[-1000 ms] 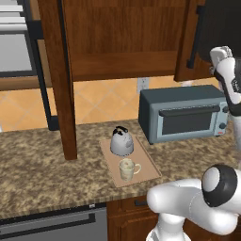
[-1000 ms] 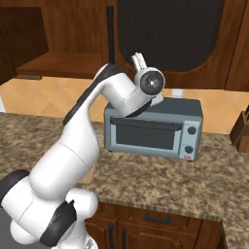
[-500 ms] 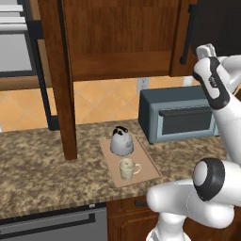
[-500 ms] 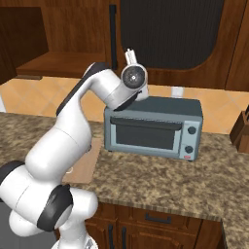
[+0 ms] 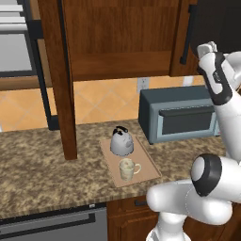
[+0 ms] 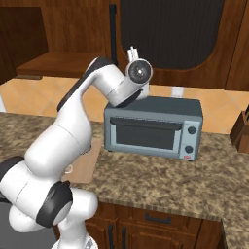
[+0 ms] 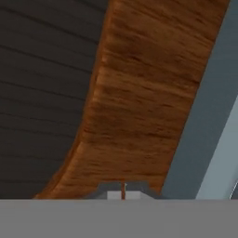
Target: Pick the kettle from the counter and place it on the tray. Then pick the mug from the cabinet and place it on the tray. Then close the cabinet doors.
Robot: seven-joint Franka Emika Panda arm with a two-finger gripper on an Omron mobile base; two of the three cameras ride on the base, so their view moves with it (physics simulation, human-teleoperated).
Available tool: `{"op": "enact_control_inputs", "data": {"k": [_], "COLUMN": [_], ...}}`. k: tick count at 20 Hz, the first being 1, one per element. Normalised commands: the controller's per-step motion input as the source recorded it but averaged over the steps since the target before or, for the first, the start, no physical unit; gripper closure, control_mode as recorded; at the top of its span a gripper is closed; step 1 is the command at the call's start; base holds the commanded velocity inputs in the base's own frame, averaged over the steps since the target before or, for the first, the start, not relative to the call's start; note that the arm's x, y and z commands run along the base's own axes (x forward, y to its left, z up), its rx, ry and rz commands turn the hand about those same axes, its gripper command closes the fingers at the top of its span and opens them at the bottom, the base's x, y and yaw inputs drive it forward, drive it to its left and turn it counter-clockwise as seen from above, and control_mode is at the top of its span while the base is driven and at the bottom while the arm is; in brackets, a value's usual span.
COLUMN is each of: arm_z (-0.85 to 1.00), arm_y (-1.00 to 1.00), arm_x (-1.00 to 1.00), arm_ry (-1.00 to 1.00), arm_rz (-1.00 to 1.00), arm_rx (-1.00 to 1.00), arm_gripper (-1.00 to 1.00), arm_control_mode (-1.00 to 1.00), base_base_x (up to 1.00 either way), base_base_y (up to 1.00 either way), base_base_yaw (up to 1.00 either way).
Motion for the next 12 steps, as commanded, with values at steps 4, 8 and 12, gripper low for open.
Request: {"op": "enact_control_inputs", "data": {"k": [4, 8, 12], "arm_z": [-0.29, 0.07, 0.60], "arm_y": [0.29, 0.11, 0.00], "arm_x": [0.17, -0.31, -0.91], "arm_ry": [-0.25, -0.43, 0.02], "arm_rz": [0.00, -0.01, -0.07], "arm_rx": [0.08, 0.08, -0.10], "arm_gripper": [1.00, 1.00, 1.00], "arm_control_mode": [-1.00, -1.00, -1.00], "base_base_x": [0.00, 0.00, 0.00], "base_base_y": [0.00, 0.00, 0.00], "base_base_yaw": [0.00, 0.00, 0.00]}}
